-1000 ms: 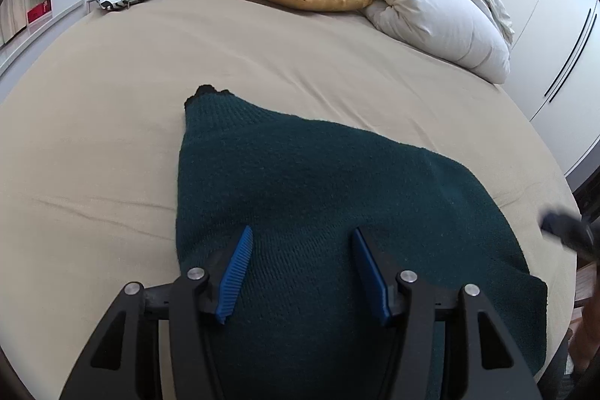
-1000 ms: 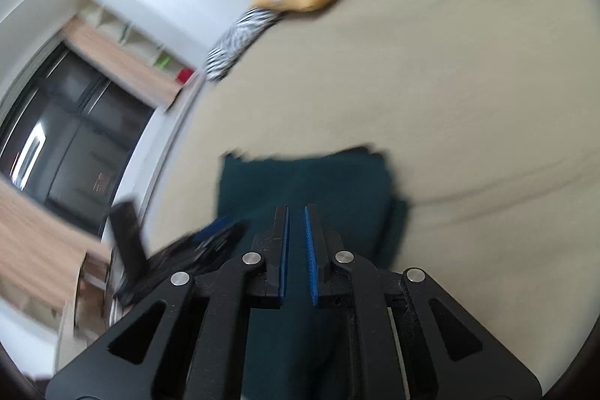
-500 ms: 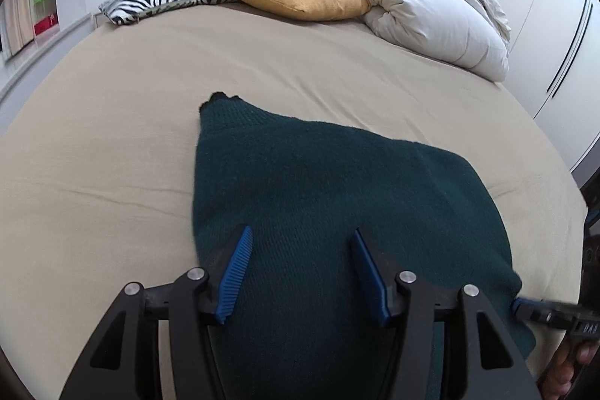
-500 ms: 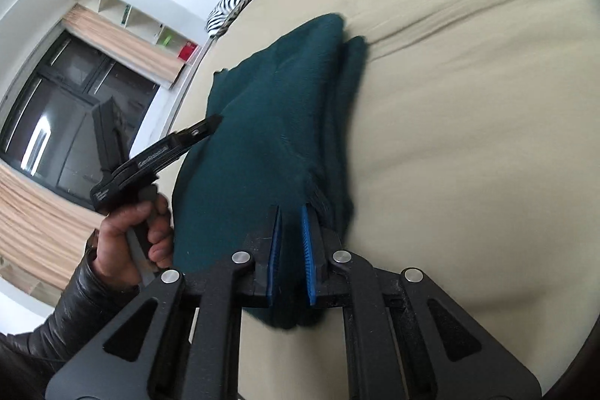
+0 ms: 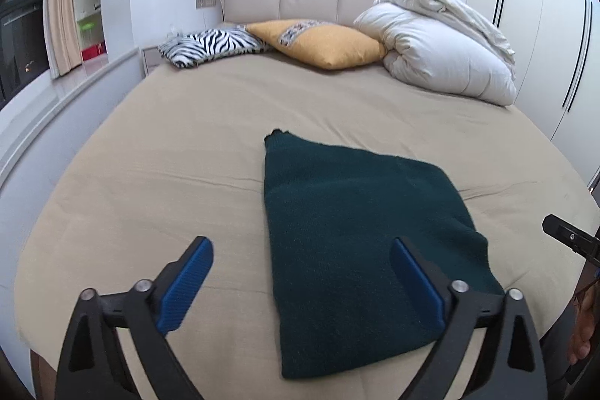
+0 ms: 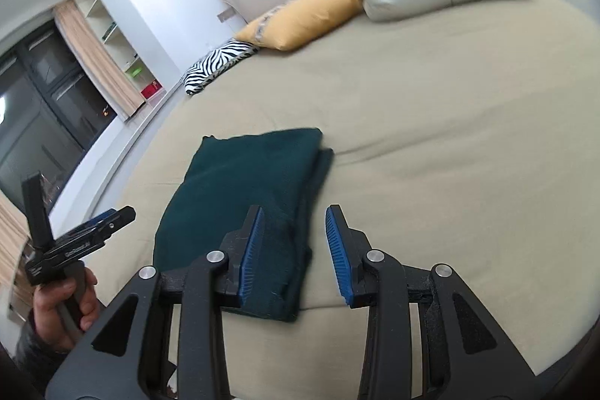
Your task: Fold small clothes
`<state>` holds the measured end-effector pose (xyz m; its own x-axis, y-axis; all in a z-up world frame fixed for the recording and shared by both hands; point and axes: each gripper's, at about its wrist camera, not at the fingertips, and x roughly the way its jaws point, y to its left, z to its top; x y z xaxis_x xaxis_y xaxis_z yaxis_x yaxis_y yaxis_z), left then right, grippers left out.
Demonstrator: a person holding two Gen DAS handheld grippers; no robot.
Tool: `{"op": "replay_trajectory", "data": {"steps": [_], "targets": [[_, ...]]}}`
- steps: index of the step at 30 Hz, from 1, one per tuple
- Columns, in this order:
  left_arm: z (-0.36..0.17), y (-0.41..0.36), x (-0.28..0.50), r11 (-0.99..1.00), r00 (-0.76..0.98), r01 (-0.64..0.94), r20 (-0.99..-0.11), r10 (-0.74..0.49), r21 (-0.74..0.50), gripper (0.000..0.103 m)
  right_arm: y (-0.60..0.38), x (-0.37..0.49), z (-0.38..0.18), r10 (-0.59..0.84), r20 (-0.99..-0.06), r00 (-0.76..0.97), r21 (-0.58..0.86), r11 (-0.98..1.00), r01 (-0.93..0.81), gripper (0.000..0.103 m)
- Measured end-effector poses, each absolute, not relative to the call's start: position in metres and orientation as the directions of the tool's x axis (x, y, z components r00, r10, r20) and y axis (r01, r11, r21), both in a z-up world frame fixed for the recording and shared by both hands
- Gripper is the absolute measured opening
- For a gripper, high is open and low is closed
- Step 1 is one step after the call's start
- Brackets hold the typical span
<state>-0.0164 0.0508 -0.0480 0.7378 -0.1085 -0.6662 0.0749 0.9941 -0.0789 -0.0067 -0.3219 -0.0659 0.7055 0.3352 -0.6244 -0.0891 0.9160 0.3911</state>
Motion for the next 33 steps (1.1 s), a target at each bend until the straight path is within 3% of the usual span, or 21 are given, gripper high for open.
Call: {"op": "replay_trajectory", "data": {"steps": [4,6,8,14,22,28,30,33], "targets": [[-0.041,0.05,-0.025,0.995,0.756,0.064,-0.648,-0.098,-0.075,0.103,-0.303,-0.024,-0.038,0.275,-0.588,0.761,0.288,0.95,-0.121,0.062],[-0.039,0.049,-0.027,0.998,0.771,0.049,-0.633,-0.069,-0.05,0.103,-0.293,-0.029,-0.028,0.254,-0.574,0.779,0.243,0.961,-0.134,0.079],[-0.044,0.048,-0.024,0.999,0.763,0.036,-0.645,-0.044,-0.027,0.103,-0.284,-0.032,-0.016,0.237,-0.569,0.788,0.221,0.966,-0.132,0.086],[-0.052,0.056,-0.023,0.999,0.733,0.009,-0.679,-0.042,-0.053,0.103,-0.279,-0.026,-0.022,0.272,-0.63,0.728,0.268,0.955,-0.125,0.086],[-0.039,0.055,-0.034,0.999,0.791,-0.025,-0.612,0.001,-0.03,0.103,-0.276,-0.026,-0.021,0.233,-0.617,0.752,0.235,0.966,-0.106,0.086],[-0.008,0.054,-0.064,0.998,0.884,-0.06,-0.463,0.062,0.018,0.103,-0.268,-0.048,0.014,0.135,-0.517,0.845,0.132,0.988,-0.077,0.087],[-0.001,0.053,-0.073,0.992,0.883,-0.119,-0.453,0.127,0.048,0.103,-0.264,-0.059,0.029,0.082,-0.448,0.89,0.083,0.995,-0.051,0.098],[0.008,0.049,-0.077,0.99,0.882,-0.112,-0.452,0.136,0.08,0.103,-0.256,-0.079,0.051,-0.015,-0.321,0.947,0.006,1.0,0.018,0.101]]}}
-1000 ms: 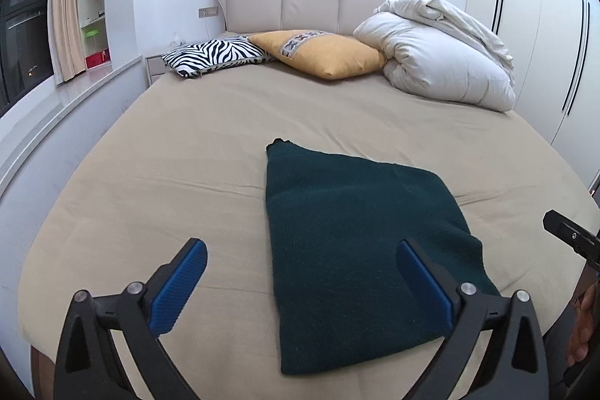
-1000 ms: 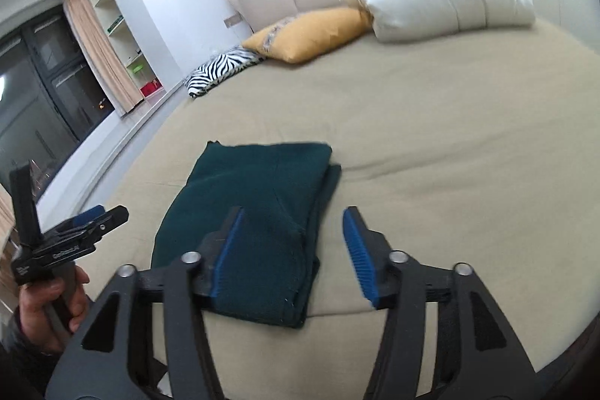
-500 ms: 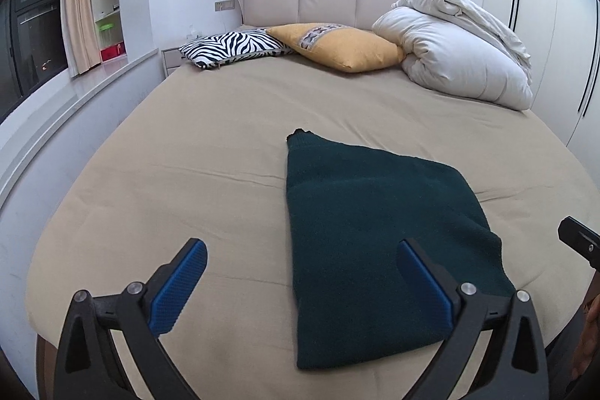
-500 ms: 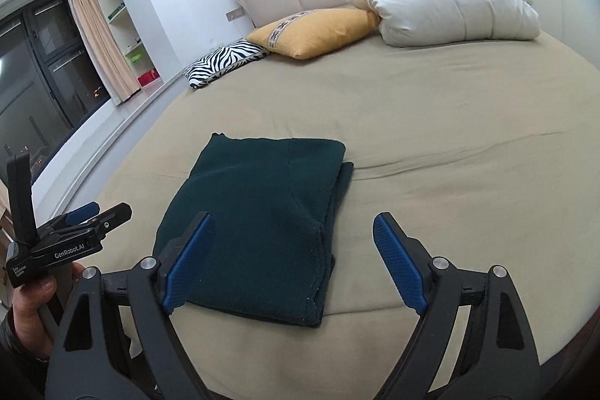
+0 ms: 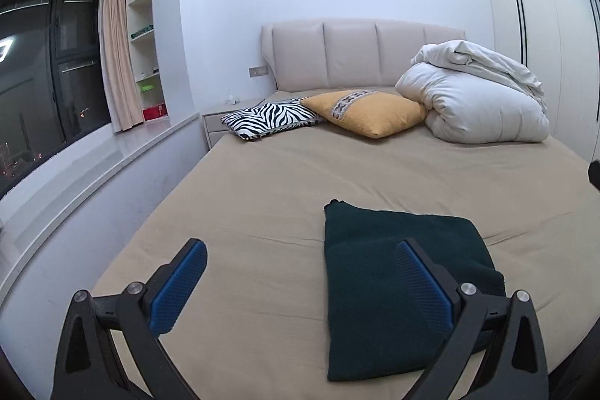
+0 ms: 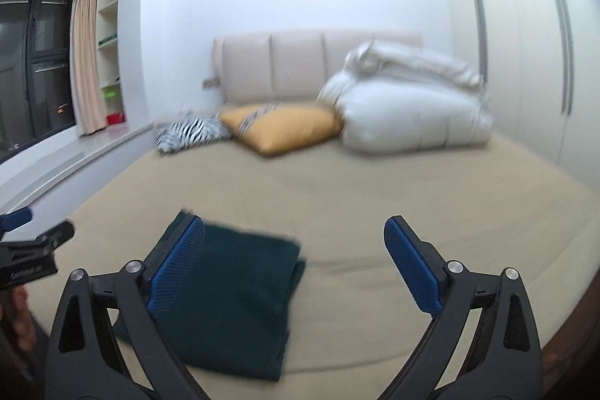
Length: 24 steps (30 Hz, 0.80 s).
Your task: Fold small clothes
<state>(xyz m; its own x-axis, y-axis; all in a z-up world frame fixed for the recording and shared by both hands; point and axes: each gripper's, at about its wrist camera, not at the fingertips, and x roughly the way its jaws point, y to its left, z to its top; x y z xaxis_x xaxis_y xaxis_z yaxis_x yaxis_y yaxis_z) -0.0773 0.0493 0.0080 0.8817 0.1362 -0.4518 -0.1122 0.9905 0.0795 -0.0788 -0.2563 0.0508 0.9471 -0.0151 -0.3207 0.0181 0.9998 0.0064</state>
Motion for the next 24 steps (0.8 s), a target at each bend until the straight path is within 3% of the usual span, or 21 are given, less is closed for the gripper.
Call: {"op": "replay_trajectory", "data": {"steps": [2,5,9,13,17,19,24], "targets": [[0.01,0.05,-0.079,0.989,0.873,-0.126,-0.465,0.147,0.077,0.103,-0.252,-0.088,0.065,-0.029,-0.269,0.963,-0.022,0.999,0.024,0.103],[0.008,0.053,-0.075,0.989,0.847,-0.135,-0.512,0.143,0.053,0.103,-0.249,-0.09,0.077,-0.003,-0.282,0.96,-0.018,1.0,-0.002,0.103],[-0.004,0.061,-0.067,0.992,0.801,-0.128,-0.591,0.093,-0.018,0.103,-0.248,-0.08,0.074,0.014,-0.404,0.915,0.019,1.0,-0.007,0.103],[-0.02,0.063,-0.059,0.99,0.758,-0.144,-0.643,0.108,-0.003,0.103,-0.248,-0.071,0.063,0.001,-0.478,0.879,0.036,0.999,0.019,0.103],[-0.038,0.06,-0.054,0.99,0.716,-0.139,-0.691,0.097,-0.005,0.103,-0.24,-0.038,0.016,-0.069,-0.711,0.7,-0.043,0.998,0.054,0.103],[-0.045,0.056,-0.054,0.991,0.706,-0.132,-0.702,0.096,0.003,0.103,-0.24,-0.028,-0.011,-0.039,-0.801,0.598,-0.01,0.999,0.053,0.103],[-0.061,0.053,-0.051,0.993,0.673,-0.119,-0.736,0.079,-0.002,0.103,-0.238,-0.031,-0.037,-0.006,-0.82,0.573,0.045,0.996,0.076,0.103]]}}
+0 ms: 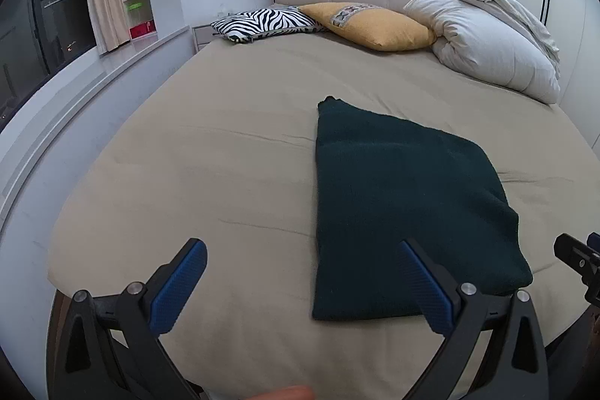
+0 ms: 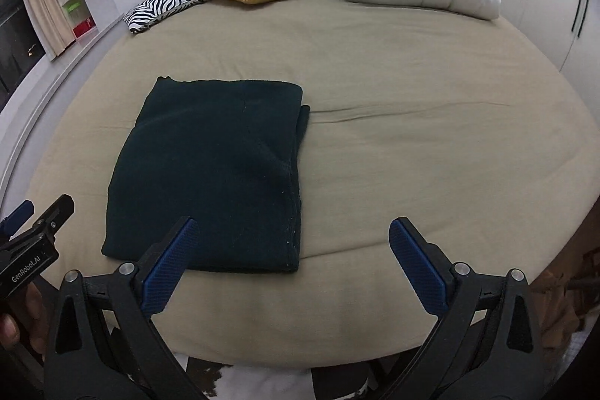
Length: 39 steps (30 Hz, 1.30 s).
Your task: Fold small clothes
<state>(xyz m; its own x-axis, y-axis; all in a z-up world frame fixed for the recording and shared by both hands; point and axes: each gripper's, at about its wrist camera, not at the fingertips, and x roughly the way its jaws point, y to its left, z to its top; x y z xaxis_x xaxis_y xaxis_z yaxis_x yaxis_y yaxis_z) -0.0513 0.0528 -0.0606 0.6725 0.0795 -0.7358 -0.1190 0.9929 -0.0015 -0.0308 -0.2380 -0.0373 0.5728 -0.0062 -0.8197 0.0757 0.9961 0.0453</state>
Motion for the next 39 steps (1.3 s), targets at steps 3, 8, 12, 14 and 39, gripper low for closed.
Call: {"op": "replay_trajectory", "data": {"steps": [3,8,12,14,39], "targets": [[-0.064,0.053,-0.051,0.993,0.665,-0.118,-0.743,0.076,-0.003,0.103,-0.236,-0.032,-0.034,-0.042,-0.8,0.598,0.006,0.997,0.079,0.103],[-0.064,0.055,-0.05,0.993,0.665,-0.12,-0.742,0.079,-0.001,0.103,-0.236,-0.04,-0.022,-0.052,-0.776,0.629,0.002,0.996,0.085,0.103],[-0.063,0.055,-0.051,0.993,0.667,-0.114,-0.741,0.076,-0.001,0.103,-0.232,-0.041,-0.021,-0.053,-0.763,0.644,-0.009,0.997,0.071,0.103],[-0.063,0.054,-0.052,0.993,0.668,-0.114,-0.74,0.077,0.0,0.103,-0.23,-0.042,-0.023,-0.056,-0.769,0.637,-0.02,0.998,0.064,0.103],[-0.063,0.051,-0.053,0.994,0.67,-0.112,-0.738,0.08,0.006,0.103,-0.233,-0.039,-0.03,-0.045,-0.78,0.624,-0.015,0.998,0.054,0.103]]}}
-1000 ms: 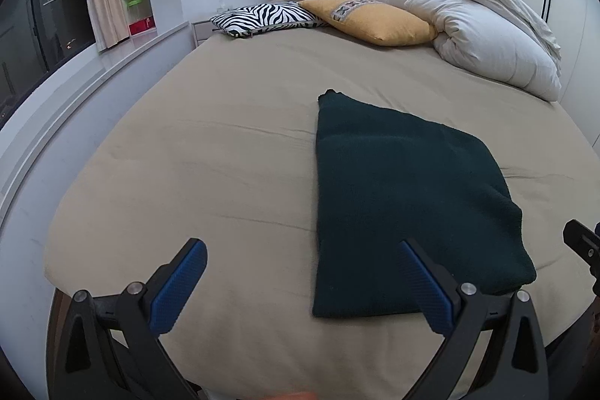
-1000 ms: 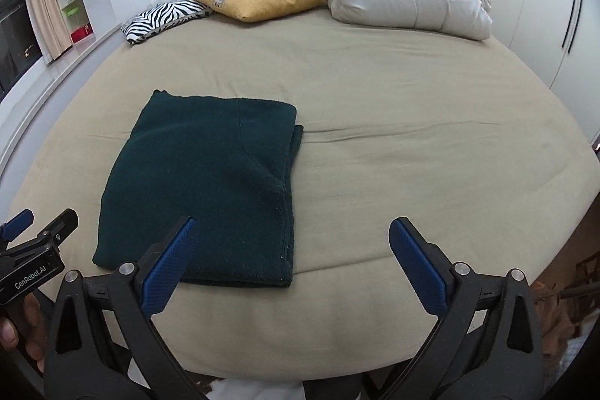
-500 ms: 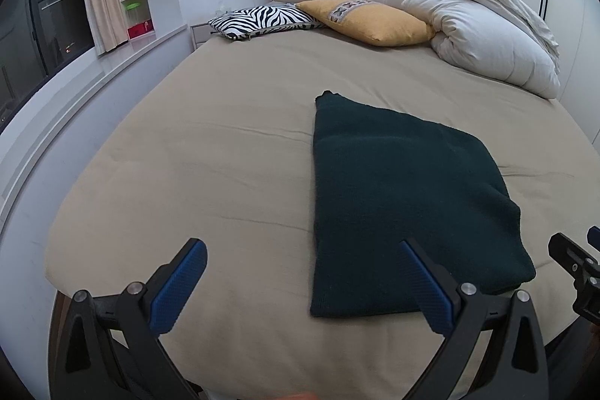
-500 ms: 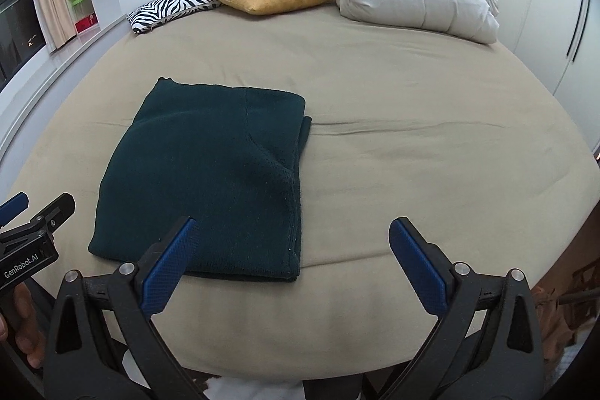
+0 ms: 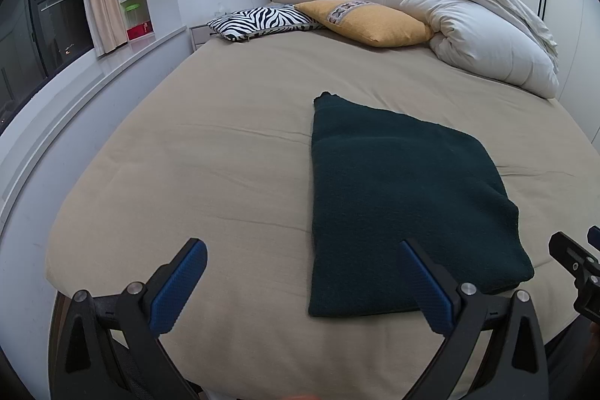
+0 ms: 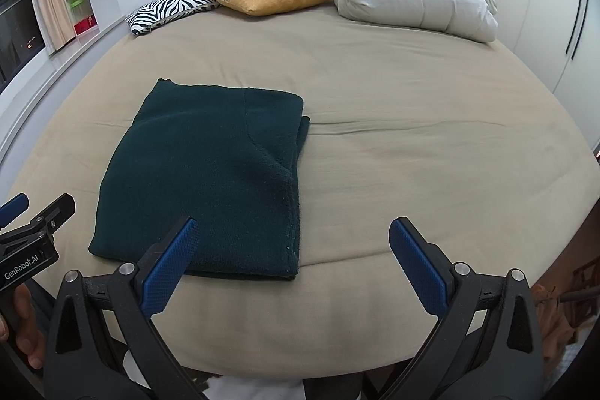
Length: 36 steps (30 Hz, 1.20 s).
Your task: Fold small clothes
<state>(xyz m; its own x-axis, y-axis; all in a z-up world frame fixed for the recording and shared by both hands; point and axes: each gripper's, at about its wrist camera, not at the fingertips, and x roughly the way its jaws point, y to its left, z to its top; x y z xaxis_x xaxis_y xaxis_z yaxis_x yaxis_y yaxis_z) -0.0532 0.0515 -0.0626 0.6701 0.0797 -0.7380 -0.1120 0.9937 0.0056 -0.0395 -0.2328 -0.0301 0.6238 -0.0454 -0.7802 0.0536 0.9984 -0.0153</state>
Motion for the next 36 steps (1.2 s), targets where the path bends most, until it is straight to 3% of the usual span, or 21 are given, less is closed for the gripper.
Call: {"op": "replay_trajectory", "data": {"steps": [36], "targets": [[-0.0622,0.0479,-0.0529,0.994,0.665,-0.111,-0.743,0.081,0.009,0.103,-0.231,-0.045,-0.031,-0.049,-0.782,0.621,-0.007,0.998,0.069,0.103]]}}
